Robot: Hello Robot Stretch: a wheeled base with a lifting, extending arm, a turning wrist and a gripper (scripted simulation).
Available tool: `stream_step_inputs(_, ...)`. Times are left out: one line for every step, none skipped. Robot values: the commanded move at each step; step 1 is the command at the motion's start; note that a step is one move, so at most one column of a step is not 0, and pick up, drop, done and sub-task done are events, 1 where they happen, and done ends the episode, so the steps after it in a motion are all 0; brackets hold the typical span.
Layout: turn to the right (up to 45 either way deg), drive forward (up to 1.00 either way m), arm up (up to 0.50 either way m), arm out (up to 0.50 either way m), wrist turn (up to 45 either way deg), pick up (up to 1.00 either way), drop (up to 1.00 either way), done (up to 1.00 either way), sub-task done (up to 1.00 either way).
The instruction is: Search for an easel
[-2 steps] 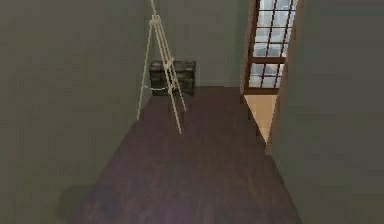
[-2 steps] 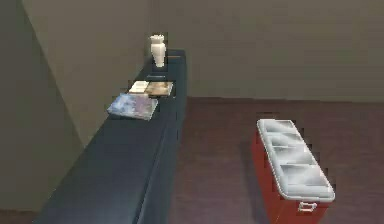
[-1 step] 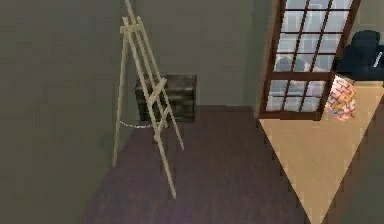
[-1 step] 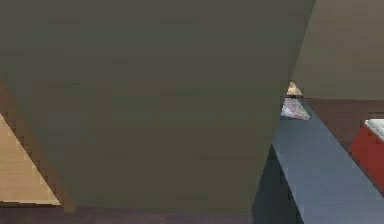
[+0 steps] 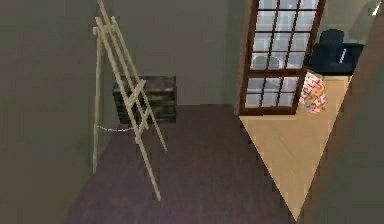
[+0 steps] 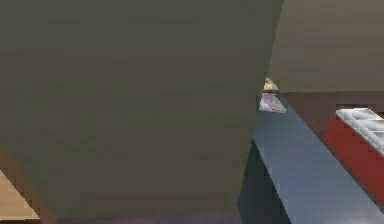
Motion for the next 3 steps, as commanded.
stream_step_inputs(0.0,0.40,0.00,0.00,0.0,0.00,0.00,0.00,0.00)
stream_step_inputs(-27.0,0.00,0.00,0.00,0.0,0.00,0.00,0.00,0.00)
stream_step_inputs(0.0,0.00,0.00,0.00,0.0,0.00,0.00,1.00,0.00)
